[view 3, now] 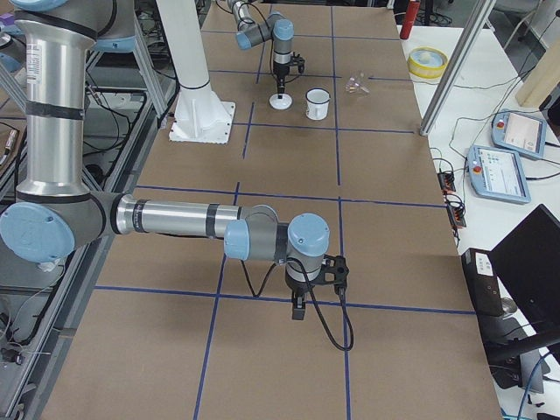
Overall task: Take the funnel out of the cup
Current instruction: 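Grasp the white lid by its knob and lift it with the left gripper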
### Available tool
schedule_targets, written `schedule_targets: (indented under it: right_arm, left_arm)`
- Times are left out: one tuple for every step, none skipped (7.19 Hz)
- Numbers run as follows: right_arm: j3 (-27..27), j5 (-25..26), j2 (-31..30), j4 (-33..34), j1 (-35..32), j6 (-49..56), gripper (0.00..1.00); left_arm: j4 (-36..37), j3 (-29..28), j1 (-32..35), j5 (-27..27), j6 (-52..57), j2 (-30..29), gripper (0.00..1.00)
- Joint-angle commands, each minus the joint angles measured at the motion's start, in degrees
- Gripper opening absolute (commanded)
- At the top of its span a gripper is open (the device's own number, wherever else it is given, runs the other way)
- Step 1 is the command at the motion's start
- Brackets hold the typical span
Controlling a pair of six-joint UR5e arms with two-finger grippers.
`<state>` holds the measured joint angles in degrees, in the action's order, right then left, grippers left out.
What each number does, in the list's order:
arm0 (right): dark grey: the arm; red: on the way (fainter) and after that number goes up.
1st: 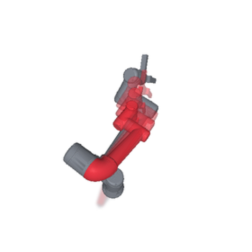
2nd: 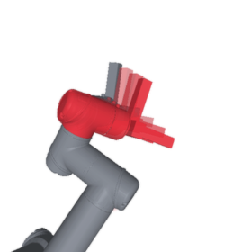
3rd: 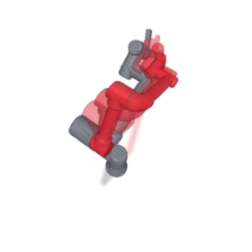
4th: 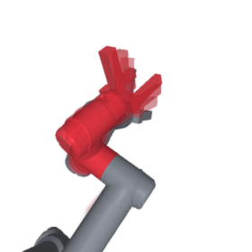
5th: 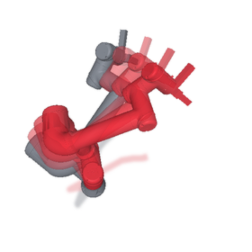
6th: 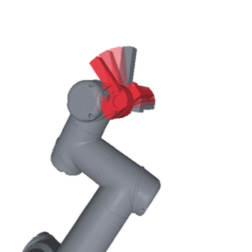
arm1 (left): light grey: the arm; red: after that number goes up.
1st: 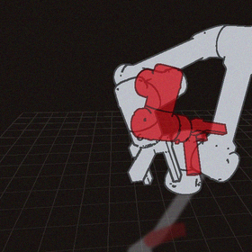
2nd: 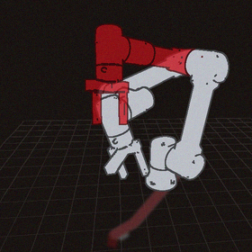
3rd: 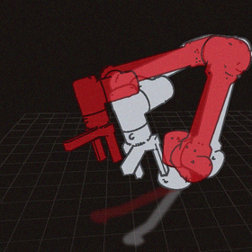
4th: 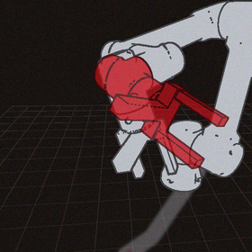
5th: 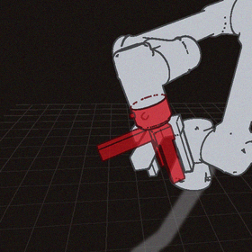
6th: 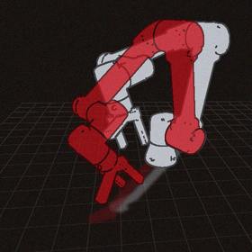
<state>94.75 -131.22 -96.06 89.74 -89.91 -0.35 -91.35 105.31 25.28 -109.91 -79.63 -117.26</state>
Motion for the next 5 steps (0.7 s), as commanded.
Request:
schedule_targets:
  right_arm:
    - [0.0, 0.0, 0.0, 0.0, 0.0, 0.0, 1.0]
    - [0.0, 0.0, 0.0, 0.0, 0.0, 0.0, 1.0]
    - [0.0, 0.0, 0.0, 0.0, 0.0, 0.0, 1.0]
    - [0.0, 0.0, 0.0, 0.0, 0.0, 0.0, 1.0]
    - [0.0, 0.0, 0.0, 0.0, 0.0, 0.0, 1.0]
  left_arm:
    - [3.53, 3.29, 0.73, 0.05, 0.0, -0.25, 0.0]
    - [8.42, 6.8, 2.65, -0.21, 0.09, -1.38, 0.0]
    - [13.43, 7.97, 4.5, -0.3, 0.18, -4.96, 0.0]
    - [17.57, 7.98, 7.21, -0.31, 0.18, -9.08, 0.0]
    - [19.79, 7.8, 8.81, -0.31, 0.52, -11.73, 0.0]
